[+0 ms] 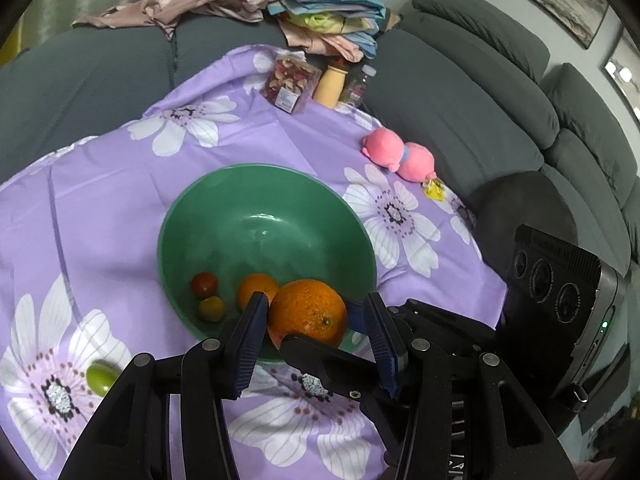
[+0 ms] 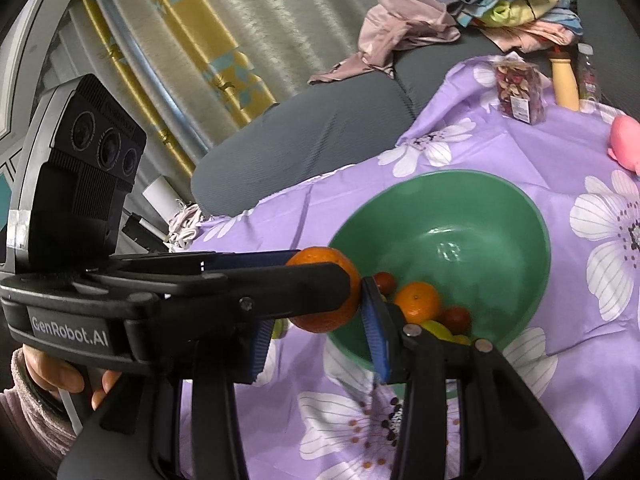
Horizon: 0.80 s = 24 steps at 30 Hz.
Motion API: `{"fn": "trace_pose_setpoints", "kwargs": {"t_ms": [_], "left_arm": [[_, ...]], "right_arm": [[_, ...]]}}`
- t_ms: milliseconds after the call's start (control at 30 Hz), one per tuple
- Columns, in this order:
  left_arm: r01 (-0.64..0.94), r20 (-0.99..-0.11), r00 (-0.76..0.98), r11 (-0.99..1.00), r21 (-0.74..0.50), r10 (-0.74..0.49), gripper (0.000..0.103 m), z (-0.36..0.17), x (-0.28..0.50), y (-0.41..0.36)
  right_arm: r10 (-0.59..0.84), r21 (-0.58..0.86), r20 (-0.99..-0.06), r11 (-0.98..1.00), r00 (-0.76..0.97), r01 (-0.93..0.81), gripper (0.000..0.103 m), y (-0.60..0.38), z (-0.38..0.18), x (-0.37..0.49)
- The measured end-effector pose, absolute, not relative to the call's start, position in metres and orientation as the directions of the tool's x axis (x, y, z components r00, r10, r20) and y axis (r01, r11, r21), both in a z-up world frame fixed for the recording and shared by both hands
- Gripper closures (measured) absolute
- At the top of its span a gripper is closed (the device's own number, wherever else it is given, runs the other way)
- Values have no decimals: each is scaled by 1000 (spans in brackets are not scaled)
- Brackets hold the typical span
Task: Organize fruits
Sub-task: 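Carry the orange over the green bowl with the left tool, then open the left tool to drop the orange into the bowl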
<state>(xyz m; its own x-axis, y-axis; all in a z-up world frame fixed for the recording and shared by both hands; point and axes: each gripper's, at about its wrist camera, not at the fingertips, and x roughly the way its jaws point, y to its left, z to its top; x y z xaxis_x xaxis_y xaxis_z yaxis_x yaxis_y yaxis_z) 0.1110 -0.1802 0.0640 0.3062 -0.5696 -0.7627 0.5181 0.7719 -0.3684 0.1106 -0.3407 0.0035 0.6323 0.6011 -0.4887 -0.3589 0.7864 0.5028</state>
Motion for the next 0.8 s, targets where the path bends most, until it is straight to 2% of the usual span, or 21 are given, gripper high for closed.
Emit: {"fn": "trace_pose_setpoints", "kwargs": {"t_ms": [800], "left_arm": [[471, -757, 250, 759, -449, -603, 54, 44, 132, -188]], "right_arm": [[559, 516, -545, 811, 624, -276, 60, -351, -18, 127]]}}
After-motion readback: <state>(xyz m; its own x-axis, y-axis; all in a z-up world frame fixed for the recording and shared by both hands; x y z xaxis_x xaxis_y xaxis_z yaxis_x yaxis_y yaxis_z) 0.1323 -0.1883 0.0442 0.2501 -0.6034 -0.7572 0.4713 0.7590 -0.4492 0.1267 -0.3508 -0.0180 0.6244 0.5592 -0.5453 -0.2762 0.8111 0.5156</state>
